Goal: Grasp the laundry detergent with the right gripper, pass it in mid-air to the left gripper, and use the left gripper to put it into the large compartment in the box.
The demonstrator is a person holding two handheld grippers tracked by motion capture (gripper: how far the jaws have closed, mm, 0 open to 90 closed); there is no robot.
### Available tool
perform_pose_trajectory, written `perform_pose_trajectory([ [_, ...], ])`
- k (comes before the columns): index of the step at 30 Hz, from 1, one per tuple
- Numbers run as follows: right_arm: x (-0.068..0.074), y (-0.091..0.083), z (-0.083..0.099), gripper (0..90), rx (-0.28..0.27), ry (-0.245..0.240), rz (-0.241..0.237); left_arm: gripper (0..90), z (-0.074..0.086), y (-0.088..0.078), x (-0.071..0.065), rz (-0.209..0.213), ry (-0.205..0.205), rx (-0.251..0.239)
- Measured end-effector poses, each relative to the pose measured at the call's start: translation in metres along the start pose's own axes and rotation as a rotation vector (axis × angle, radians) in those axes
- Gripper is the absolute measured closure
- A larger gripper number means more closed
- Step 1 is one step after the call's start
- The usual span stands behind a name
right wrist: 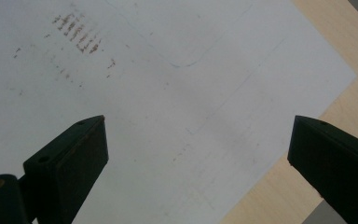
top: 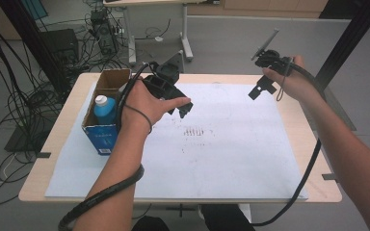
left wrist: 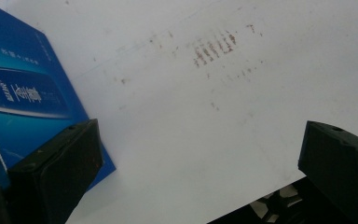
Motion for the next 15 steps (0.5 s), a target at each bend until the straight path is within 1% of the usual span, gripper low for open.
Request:
perform_pose_trajectory([
  [7, -0.005, 0.004, -0.009, 4.9, 0.006, 0.022, 0.019, 0.3, 0.002, 0.001, -0.007, 0.002, 0.016, 0.004],
  [10, -0.006, 0.005, -0.011, 5.0, 0.002, 0.029, 0.02, 0.3, 0.001, 0.0, -0.009, 0.003, 0.024, 0.005],
  [15, -0.007, 0.006, -0.01, 4.9, 0.012, 0.04, 0.021, 0.3, 0.001, 0.002, -0.012, 0.006, 0.027, 0.009],
])
Point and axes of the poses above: each handheld gripper's, and its own axes: y roughly forward along the jaws, z roughly out of its underside, x roughly to its left, the point moved 4 cm from there along y, roughly forward along the jaws, and after that the axes turned 9 degrees about -x, right-handed, at the moved point
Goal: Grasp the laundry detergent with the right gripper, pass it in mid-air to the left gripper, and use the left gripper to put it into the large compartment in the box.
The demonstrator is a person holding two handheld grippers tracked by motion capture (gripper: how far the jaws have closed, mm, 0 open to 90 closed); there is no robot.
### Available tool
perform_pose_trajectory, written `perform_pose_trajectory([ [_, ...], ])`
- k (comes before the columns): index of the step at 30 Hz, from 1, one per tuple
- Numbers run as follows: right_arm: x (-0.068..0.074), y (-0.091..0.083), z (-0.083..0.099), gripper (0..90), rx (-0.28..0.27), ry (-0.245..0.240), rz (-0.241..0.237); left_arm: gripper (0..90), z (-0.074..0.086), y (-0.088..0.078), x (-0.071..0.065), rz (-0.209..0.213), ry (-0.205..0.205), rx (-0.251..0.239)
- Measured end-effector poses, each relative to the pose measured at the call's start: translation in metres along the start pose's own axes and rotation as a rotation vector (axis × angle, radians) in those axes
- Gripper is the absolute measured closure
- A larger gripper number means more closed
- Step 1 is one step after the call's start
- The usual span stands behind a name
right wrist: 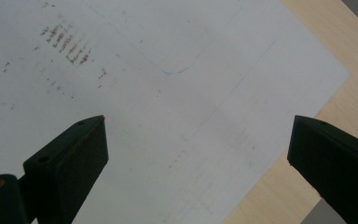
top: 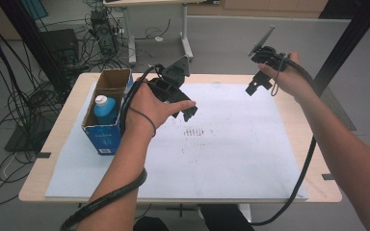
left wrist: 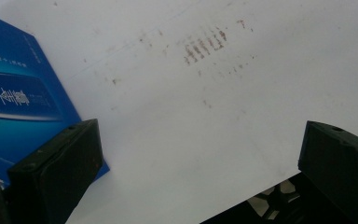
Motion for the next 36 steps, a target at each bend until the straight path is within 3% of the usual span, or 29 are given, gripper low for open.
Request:
perform_pose_trajectory([
  [17, -0.0007, -0.0023, 0.0008, 5.0, -0.006, 0.008, -0.001, 0.3, -0.0015, 0.0027, -0.0059, 0.002, 0.017, 0.015],
  [36, -0.0001, -0.0033, 0.0037, 4.9, 0.003, 0.011, 0.001, 0.3, -0.0016, 0.0014, -0.0081, 0.001, 0.015, -0.004],
])
Point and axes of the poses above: each handheld gripper's, and its own axes: y roughly forward along the jaws, z roughly out of its underside, x roughly to its left, the point moved 4 cm from there along y, roughly forward along the jaws, and after that the axes turned 9 degrees about -x, right-handed, at the moved point
